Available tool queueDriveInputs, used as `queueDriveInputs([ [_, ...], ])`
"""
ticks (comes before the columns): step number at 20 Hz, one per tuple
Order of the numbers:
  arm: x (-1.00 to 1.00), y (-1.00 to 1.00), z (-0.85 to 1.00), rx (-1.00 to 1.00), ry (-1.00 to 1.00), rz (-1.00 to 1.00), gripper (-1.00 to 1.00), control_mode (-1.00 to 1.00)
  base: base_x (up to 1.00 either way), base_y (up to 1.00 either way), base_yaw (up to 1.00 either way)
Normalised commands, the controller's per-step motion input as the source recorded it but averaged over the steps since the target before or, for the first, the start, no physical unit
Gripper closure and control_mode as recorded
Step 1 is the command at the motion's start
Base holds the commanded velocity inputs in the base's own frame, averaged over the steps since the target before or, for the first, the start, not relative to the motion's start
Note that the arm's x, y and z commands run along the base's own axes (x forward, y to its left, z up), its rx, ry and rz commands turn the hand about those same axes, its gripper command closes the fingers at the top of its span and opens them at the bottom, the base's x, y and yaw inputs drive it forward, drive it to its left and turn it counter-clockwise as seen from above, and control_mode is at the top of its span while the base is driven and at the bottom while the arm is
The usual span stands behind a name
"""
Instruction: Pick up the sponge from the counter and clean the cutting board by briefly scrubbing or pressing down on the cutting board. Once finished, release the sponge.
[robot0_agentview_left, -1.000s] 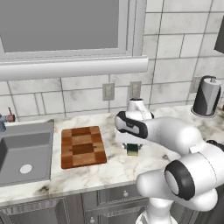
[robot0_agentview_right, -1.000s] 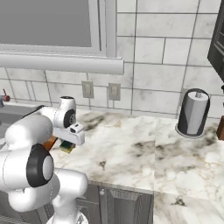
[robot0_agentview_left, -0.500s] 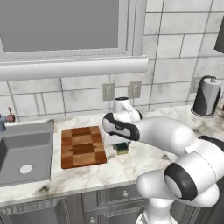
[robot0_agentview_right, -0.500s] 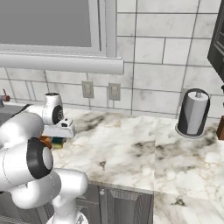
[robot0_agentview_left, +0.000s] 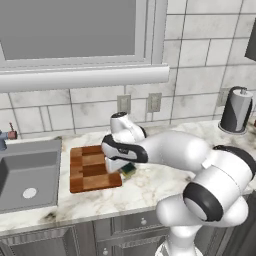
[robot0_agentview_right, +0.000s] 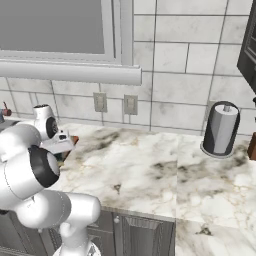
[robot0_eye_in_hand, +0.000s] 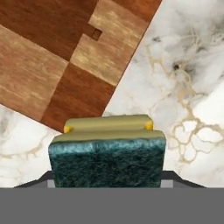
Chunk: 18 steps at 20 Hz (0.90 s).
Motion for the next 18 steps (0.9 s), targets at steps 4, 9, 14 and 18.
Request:
queueDriveInputs([
  [4,0.0,0.14,-0.05,0.0,0.0,0.27,1.0,-1.0,0.0,0.0,0.0],
  [9,0.05,0.14,-0.14,0.0,0.01,0.3,1.0,-1.0,0.0,0.0,0.0],
  [14,0.06,0.13,-0.31,0.0,0.0,0.29,1.0,-1.0,0.0,0.0,0.0],
  [18,0.0,0.08,-0.25,0.0,0.0,0.26,1.0,-1.0,0.0,0.0,0.0],
])
